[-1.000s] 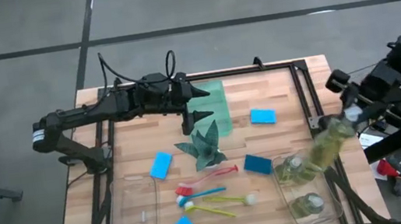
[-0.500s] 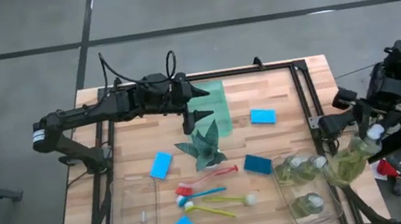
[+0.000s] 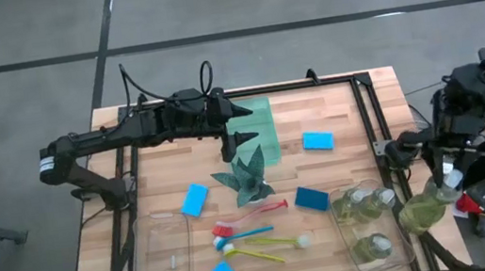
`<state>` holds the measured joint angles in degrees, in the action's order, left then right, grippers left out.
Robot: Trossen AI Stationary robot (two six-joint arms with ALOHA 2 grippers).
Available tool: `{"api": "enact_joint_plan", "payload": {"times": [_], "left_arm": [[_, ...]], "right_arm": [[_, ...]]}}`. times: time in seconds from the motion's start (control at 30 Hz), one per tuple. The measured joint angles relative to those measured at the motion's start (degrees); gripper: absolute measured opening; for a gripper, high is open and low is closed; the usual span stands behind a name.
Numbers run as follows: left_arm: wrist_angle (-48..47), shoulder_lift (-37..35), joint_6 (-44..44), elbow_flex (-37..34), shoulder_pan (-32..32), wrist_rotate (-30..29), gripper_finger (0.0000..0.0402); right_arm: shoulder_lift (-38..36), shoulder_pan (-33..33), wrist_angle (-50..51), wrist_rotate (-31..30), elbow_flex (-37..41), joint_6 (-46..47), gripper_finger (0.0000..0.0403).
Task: Pick & Place Kitchen Sink Supplies
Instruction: Put the yellow soap dispenser into the right transparent bin
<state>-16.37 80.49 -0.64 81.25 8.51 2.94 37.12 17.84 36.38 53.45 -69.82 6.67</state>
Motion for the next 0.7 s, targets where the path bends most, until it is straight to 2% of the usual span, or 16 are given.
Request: {"api": "enact_joint_plan", "payload": {"times": [0.13,0.37,0.7], "left_arm": [[0.0,0.0,-0.1,0.0,0.0,-0.1,0.0305],[0.0,0.0,0.1,0.0,0.0,-0.1,0.0305],[0.4,0.0,-0.3,-1.6,0.0,0.0,0.0305]], "right_arm": [[0.4,5.0,-5.4,-3.0,3.5,1.4,0.0109],[1.9,16.7,-8.5,-14.9,7.4,0.5,0.0109],[4.5,39.0,-11.8,-40.8,10.5,-1.3,0.0109]]}}
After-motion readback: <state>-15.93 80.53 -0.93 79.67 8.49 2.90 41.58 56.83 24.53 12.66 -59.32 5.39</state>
